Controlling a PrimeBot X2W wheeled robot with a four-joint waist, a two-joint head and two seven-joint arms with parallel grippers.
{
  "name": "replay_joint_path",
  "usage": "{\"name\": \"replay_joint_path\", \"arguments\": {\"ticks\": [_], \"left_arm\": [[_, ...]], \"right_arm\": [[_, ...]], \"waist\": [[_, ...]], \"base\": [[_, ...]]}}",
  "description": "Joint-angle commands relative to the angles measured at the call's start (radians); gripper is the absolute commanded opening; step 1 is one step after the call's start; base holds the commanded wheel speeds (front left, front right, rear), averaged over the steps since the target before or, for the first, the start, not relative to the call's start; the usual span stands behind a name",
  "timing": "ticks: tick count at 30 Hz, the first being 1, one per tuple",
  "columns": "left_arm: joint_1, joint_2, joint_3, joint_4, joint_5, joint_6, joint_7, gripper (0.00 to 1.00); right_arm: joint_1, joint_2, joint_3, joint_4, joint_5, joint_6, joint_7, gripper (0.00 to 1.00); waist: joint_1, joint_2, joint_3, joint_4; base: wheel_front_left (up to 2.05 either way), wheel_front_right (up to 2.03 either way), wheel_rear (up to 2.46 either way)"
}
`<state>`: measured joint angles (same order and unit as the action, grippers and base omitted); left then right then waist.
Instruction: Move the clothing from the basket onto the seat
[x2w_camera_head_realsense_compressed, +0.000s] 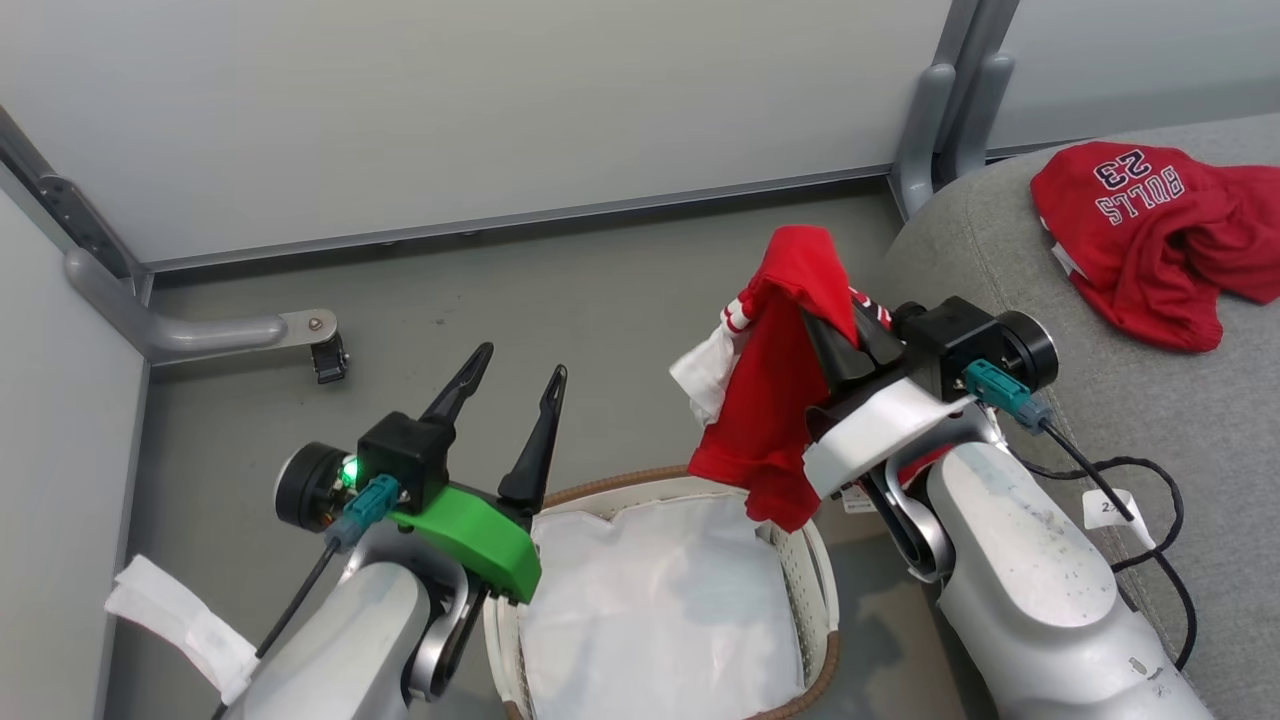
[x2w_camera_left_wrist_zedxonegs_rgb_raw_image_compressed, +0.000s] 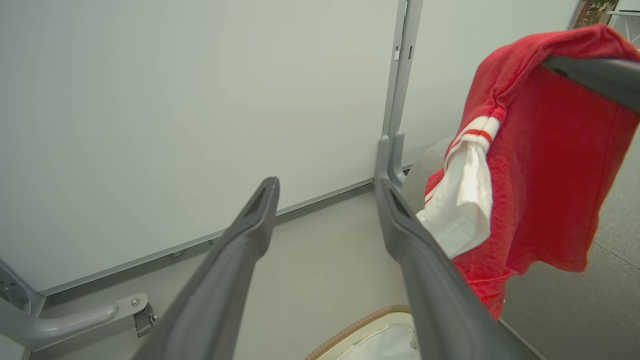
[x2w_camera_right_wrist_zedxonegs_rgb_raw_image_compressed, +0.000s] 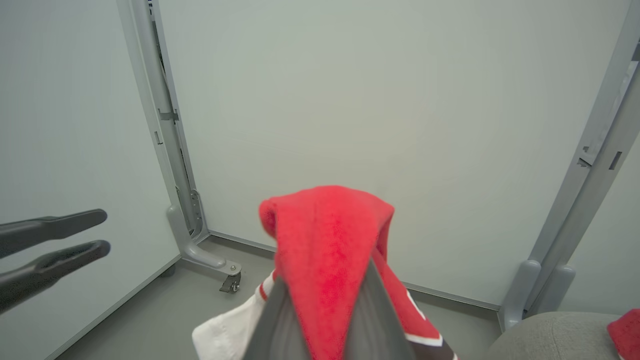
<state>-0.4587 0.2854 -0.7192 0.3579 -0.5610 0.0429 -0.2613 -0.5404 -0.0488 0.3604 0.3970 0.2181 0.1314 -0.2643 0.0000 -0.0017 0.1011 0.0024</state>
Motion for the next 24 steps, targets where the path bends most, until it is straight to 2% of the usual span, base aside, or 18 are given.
{"name": "replay_joint_path", "arguments": {"ticks": [1,14,18,24], "left_arm": [[0.032,-0.009,0.017,-0.007,0.007,-0.004,-0.005,1.0],[0.167,-0.076,0.122,-0.034,0.104,-0.052,-0.004,1.0],[0.186,-0.089,0.142,-0.039,0.127,-0.064,-0.005,1.0],[0.204,-0.109,0.173,-0.051,0.165,-0.077,-0.005,1.0]], "right_arm": [[0.018,-0.003,-0.012,-0.007,-0.008,-0.001,0.0,0.0],[0.049,-0.003,-0.081,-0.022,-0.03,-0.001,0.0,0.0],[0.037,-0.003,-0.089,-0.033,-0.039,-0.001,0.0,0.0],[0.035,-0.003,-0.113,-0.049,-0.064,-0.001,0.0,0.0]], "waist": [[0.0,0.0017,0.0,-0.002],[0.0,0.0017,-0.002,-0.036],[0.0,0.0017,-0.001,-0.077],[0.0,0.0017,0.008,-0.189]], "base": [[0.0,0.0,0.0],[0.0,0.0,0.0],[0.0,0.0,0.0],[0.0,0.0,0.0]]}}
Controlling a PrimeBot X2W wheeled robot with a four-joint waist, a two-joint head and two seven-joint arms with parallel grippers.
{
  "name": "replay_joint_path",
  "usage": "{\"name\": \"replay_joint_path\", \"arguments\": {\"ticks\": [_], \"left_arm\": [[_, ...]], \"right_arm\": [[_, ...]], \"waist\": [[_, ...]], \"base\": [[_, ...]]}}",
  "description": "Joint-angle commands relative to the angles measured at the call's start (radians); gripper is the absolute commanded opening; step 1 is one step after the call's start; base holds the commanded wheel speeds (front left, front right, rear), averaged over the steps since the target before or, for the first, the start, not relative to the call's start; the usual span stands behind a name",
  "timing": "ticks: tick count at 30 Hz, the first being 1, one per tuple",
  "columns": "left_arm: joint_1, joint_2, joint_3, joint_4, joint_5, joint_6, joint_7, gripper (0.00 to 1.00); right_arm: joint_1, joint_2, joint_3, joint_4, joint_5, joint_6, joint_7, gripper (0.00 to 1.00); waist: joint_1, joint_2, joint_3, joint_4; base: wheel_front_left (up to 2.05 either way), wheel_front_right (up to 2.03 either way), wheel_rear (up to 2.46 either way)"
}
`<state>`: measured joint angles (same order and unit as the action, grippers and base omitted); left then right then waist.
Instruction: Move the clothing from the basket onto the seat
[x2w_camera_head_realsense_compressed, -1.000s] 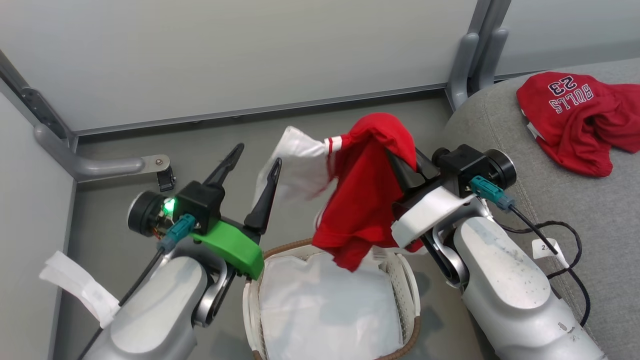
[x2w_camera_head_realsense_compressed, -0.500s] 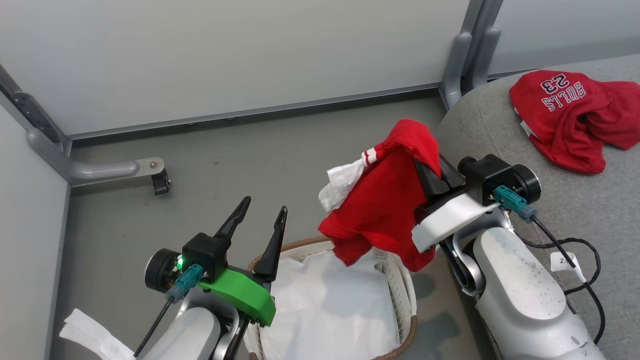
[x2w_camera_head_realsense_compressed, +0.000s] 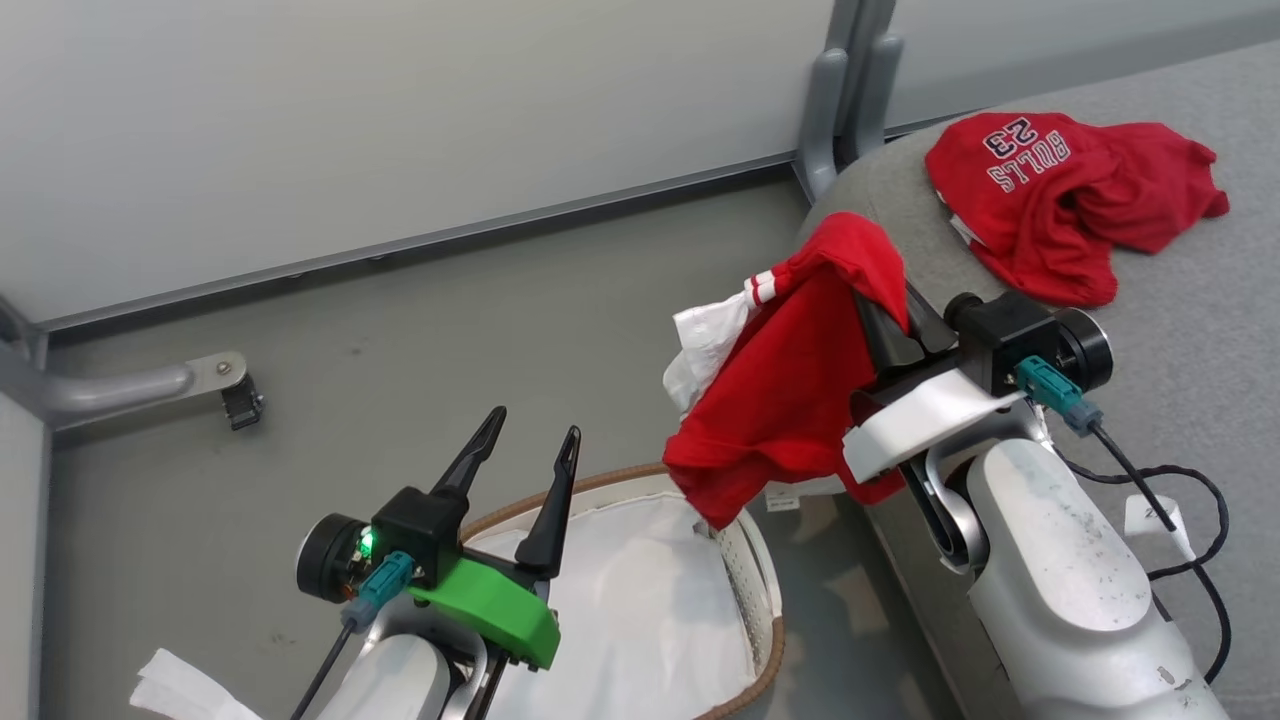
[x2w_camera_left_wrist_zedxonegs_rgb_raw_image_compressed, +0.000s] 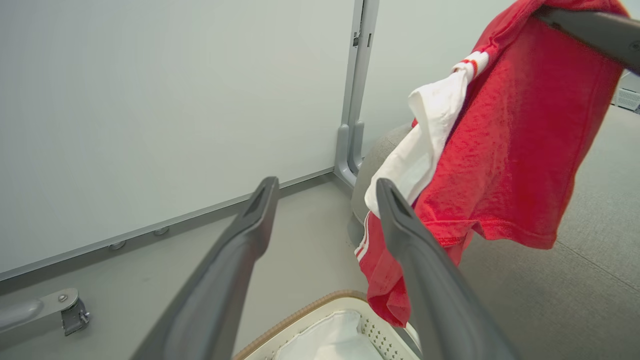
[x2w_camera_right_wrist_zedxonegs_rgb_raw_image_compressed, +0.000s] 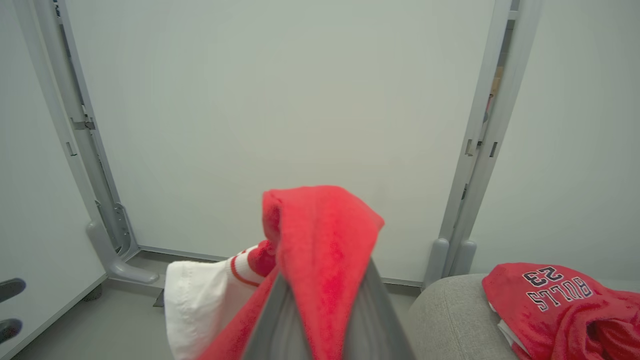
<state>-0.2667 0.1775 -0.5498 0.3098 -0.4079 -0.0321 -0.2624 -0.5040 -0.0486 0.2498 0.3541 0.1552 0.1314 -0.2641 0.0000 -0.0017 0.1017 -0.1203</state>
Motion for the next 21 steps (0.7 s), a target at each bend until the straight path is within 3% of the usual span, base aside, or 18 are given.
{"name": "replay_joint_path", "arguments": {"ticks": [1,13,21], "left_arm": [[0.012,-0.005,0.008,-0.004,0.017,-0.006,-0.003,1.0],[-0.032,-0.02,0.019,0.0,0.081,-0.041,-0.003,1.0],[-0.062,-0.024,0.008,0.016,0.101,-0.056,-0.002,1.0]], "right_arm": [[0.001,-0.003,-0.012,-0.01,-0.01,-0.001,0.0,0.0],[0.024,-0.003,-0.103,-0.043,-0.033,-0.001,0.0,0.0],[0.035,-0.002,-0.132,-0.057,-0.027,-0.001,0.0,0.0]], "waist": [[0.0,0.0017,0.011,-0.088],[0.0,0.0017,0.092,-0.322],[0.0,0.0017,0.136,-0.371]], "base": [[0.0,0.0,0.0],[0.0,0.0,0.0],[0.0,0.0,0.0]]}}
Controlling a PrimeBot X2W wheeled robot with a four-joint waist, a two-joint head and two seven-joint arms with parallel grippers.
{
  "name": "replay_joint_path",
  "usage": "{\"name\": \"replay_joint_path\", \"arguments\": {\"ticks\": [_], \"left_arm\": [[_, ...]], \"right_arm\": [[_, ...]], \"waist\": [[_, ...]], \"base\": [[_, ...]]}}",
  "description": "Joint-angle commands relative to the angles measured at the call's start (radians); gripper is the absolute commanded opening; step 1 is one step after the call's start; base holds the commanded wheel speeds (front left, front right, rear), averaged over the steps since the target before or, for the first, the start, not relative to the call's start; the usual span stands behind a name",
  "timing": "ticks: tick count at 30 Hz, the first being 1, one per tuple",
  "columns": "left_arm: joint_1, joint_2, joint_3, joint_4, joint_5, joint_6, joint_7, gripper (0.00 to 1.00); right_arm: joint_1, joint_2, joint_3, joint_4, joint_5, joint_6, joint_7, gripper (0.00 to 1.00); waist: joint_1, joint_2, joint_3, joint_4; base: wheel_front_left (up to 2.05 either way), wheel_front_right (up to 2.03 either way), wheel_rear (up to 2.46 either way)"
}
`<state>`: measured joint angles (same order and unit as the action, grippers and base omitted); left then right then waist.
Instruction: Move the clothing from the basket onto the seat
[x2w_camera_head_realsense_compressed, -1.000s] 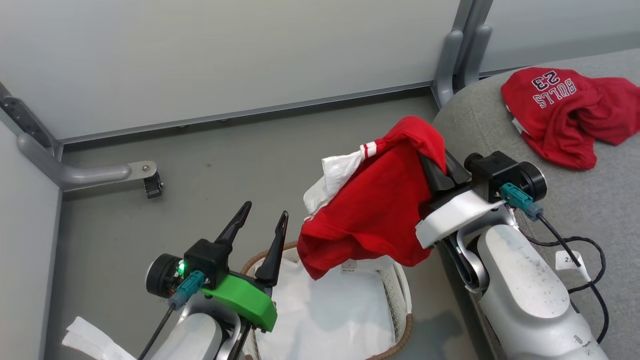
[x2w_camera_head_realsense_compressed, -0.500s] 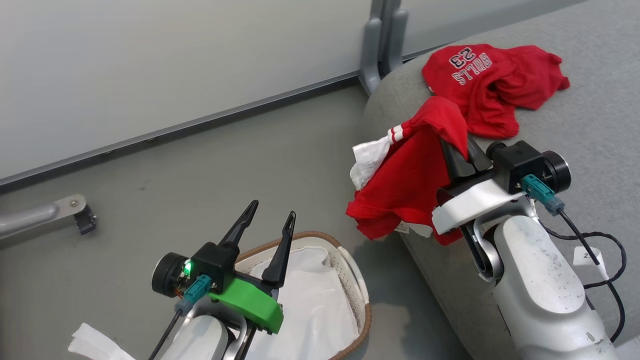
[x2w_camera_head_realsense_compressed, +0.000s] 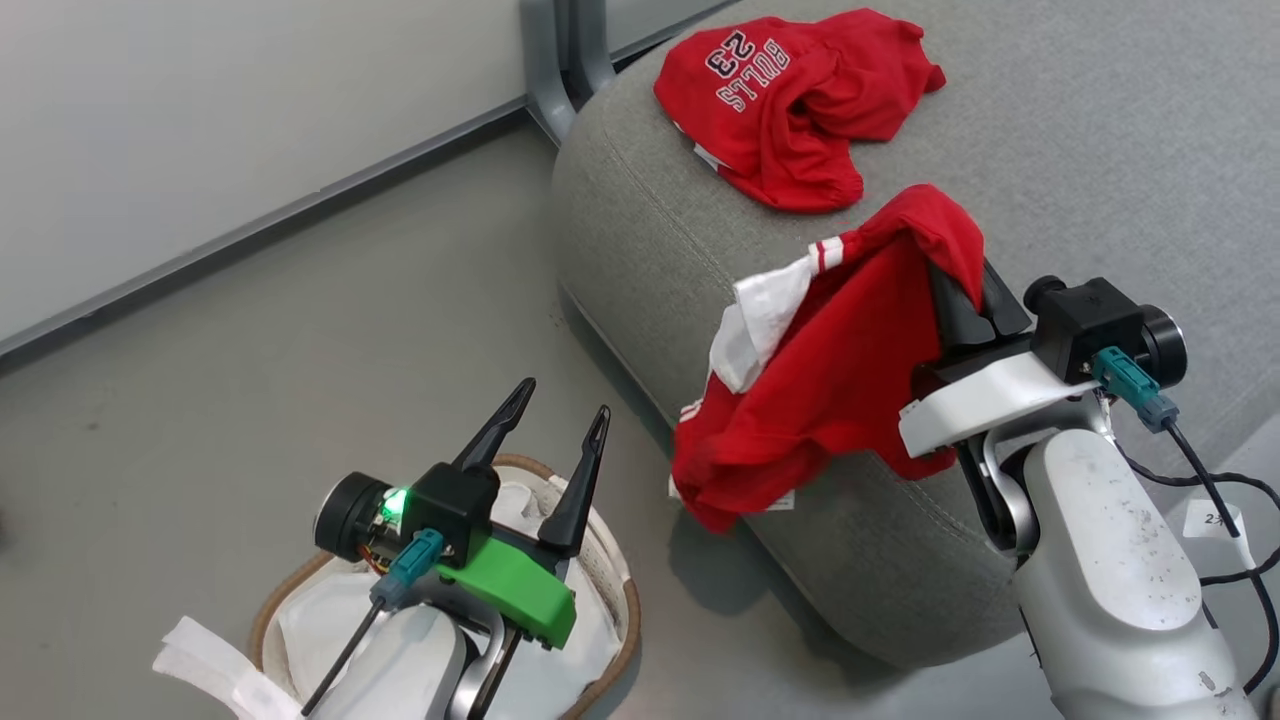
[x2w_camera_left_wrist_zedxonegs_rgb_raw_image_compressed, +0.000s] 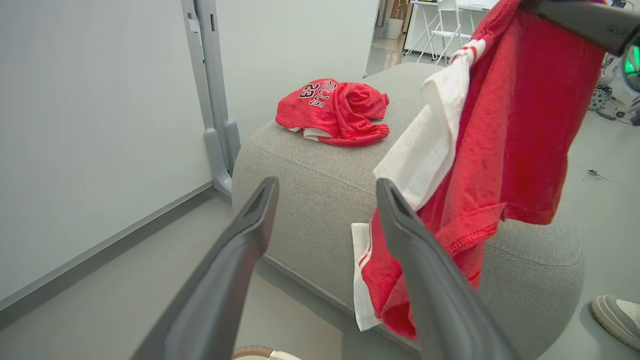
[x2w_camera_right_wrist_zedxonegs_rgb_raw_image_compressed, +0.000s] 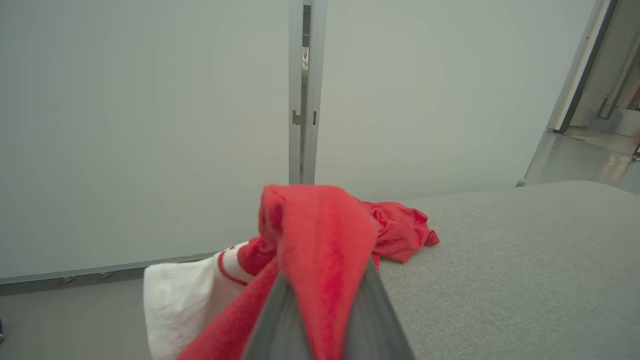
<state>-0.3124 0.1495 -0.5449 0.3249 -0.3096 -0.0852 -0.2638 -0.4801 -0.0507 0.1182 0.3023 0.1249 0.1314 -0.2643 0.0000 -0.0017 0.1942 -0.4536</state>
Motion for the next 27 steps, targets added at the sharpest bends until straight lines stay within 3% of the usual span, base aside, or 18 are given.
{"name": "replay_joint_path", "arguments": {"ticks": [1,8,13,17,21,27], "left_arm": [[-0.02,0.003,0.0,0.002,0.006,-0.005,-0.001,1.0],[-0.04,-0.005,-0.021,0.004,0.026,-0.017,-0.001,1.0],[-0.06,-0.009,-0.023,-0.008,0.038,-0.019,-0.001,1.0],[-0.082,-0.008,-0.031,-0.012,0.05,-0.018,-0.001,1.0],[-0.106,-0.01,-0.044,-0.014,0.061,-0.02,-0.001,1.0],[-0.148,-0.018,-0.063,-0.028,0.084,-0.021,-0.001,1.0]], "right_arm": [[0.013,0.0,-0.005,-0.009,0.001,-0.001,0.0,0.0],[-0.035,-0.001,0.008,0.011,-0.042,-0.001,0.0,0.0],[-0.168,-0.029,0.007,0.04,-0.096,-0.001,0.0,0.0],[-0.315,-0.096,-0.002,0.074,-0.107,-0.001,0.0,0.0],[-0.492,-0.162,-0.068,0.14,-0.03,-0.001,0.011,0.0],[-0.755,-0.344,-0.186,0.229,0.019,-0.001,0.085,0.0]], "waist": [[0.0,0.0017,0.05,-0.035],[0.0,0.0017,0.082,0.01],[0.0,0.0017,0.116,0.077],[0.0,0.0017,0.154,0.136],[0.0,0.0017,0.197,0.2],[0.0,0.0017,0.275,0.292]], "base": [[0.0,0.0,0.0],[0.0,0.0,0.0],[0.0,0.0,0.0],[0.0,0.0,0.0],[0.0,0.0,0.0],[0.0,0.0,0.0]]}}
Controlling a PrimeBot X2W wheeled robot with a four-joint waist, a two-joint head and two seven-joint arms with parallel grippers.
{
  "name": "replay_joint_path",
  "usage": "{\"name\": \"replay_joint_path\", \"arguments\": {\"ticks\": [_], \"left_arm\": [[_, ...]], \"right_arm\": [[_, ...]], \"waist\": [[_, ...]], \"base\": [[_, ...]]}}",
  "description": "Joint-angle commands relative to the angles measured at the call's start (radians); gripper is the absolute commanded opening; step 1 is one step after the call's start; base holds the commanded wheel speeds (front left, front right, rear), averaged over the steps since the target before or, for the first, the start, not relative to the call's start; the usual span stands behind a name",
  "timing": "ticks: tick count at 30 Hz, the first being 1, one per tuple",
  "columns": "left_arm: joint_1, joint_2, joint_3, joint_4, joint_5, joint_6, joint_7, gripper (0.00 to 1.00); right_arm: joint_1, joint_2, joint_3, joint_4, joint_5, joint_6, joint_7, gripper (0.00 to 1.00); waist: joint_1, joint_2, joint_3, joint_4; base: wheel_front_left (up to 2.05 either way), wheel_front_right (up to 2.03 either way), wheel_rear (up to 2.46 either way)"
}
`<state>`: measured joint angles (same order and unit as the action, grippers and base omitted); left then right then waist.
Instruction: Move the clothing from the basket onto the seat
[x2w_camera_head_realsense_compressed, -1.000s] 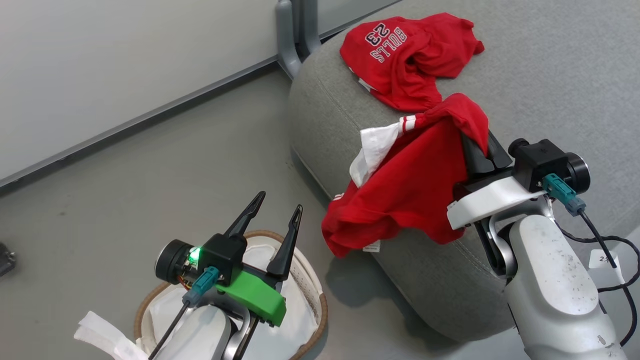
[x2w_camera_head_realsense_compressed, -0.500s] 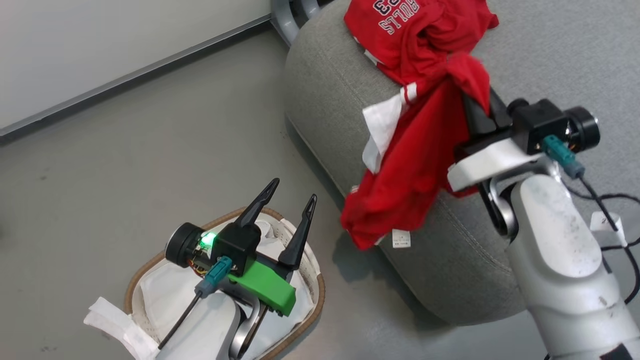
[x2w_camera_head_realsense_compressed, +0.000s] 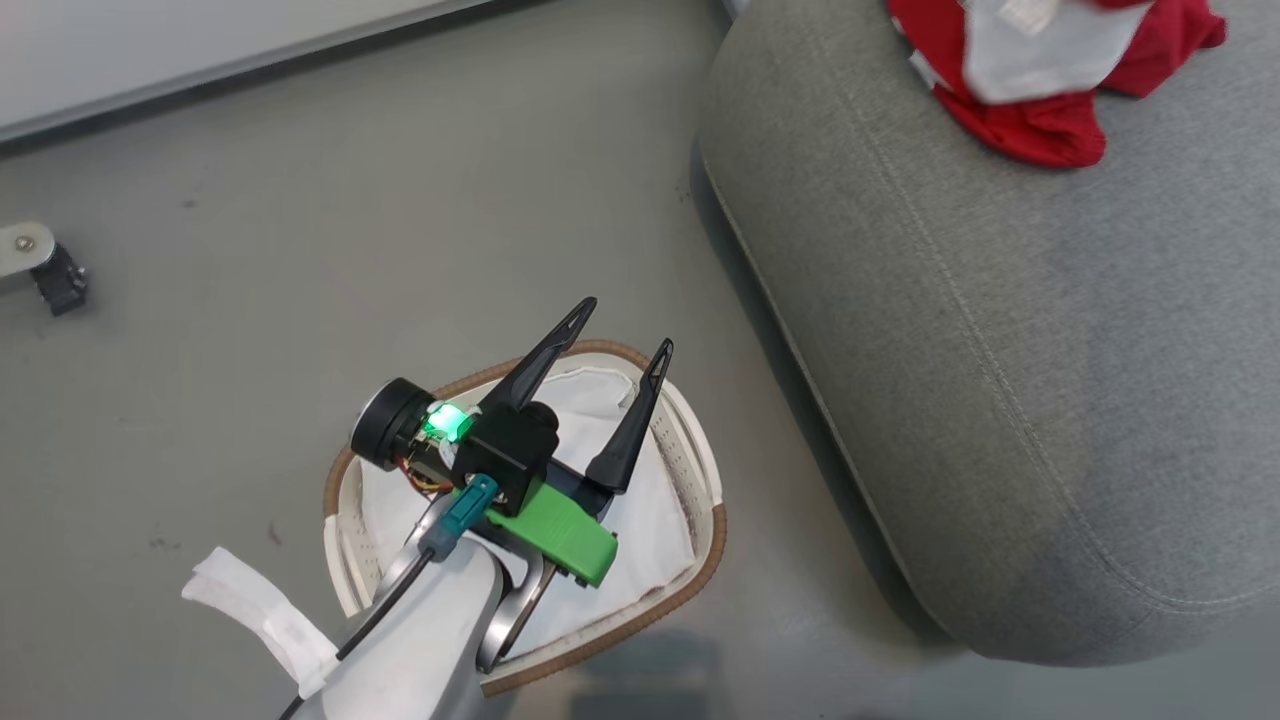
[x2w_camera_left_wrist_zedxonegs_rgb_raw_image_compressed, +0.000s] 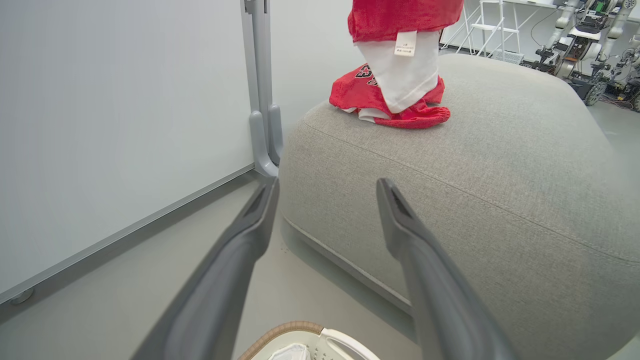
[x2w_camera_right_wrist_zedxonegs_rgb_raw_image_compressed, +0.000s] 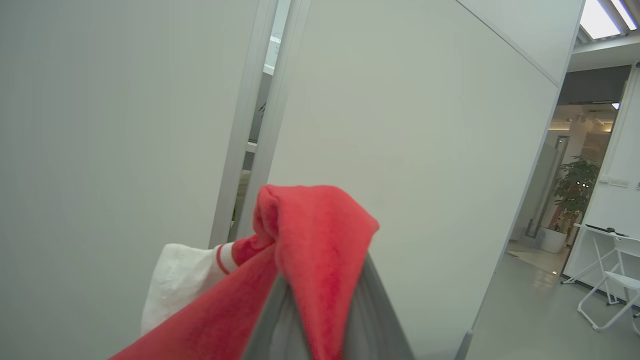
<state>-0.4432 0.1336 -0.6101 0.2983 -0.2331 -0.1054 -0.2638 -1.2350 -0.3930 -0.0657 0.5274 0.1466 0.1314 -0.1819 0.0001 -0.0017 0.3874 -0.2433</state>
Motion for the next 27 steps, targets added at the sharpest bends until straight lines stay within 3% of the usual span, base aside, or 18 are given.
{"name": "replay_joint_path", "arguments": {"ticks": [1,8,16,23,25,26,27], "left_arm": [[-0.022,-0.001,0.001,-0.005,0.011,0.0,-0.001,1.0],[-0.049,0.01,-0.01,-0.03,0.026,0.003,0.0,1.0],[-0.077,0.024,-0.016,-0.049,0.035,0.01,0.011,1.0],[-0.087,0.037,-0.015,-0.051,0.034,0.019,0.022,1.0],[-0.088,0.04,-0.014,-0.049,0.029,0.02,0.023,1.0],[-0.089,0.041,-0.013,-0.047,0.026,0.02,0.022,1.0],[-0.089,0.043,-0.012,-0.046,0.024,0.021,0.021,1.0]], "right_arm": [[-0.035,-0.031,-0.022,0.022,-0.011,-0.001,0.008,0.0],[-0.105,-0.143,-0.143,0.163,-0.063,-0.001,0.024,0.0],[-0.009,-0.092,-0.247,0.357,-0.123,-0.001,-0.055,0.0],[0.042,-0.022,-0.27,0.436,-0.156,-0.001,-0.083,0.0],[0.052,-0.003,-0.268,0.435,-0.163,-0.001,-0.084,0.08],[0.058,0.008,-0.265,0.422,-0.165,-0.001,-0.084,0.24],[0.066,0.018,-0.257,0.408,-0.166,-0.001,-0.084,0.33]], "waist": [[-0.0001,0.0017,0.095,0.093],[-0.0001,0.0017,0.188,0.146],[-0.0001,0.0017,0.282,0.156],[-0.0001,0.0017,0.298,0.129],[-0.0001,0.0017,0.294,0.119],[-0.0001,0.0017,0.291,0.114],[-0.0001,0.0017,0.287,0.11]], "base": [[0.0,0.0,0.0],[0.0,0.0,0.0],[0.0,0.0,0.0],[0.0,0.0,0.0],[0.0,0.0,0.0],[0.0,0.0,0.0],[0.0,0.0,0.0]]}}
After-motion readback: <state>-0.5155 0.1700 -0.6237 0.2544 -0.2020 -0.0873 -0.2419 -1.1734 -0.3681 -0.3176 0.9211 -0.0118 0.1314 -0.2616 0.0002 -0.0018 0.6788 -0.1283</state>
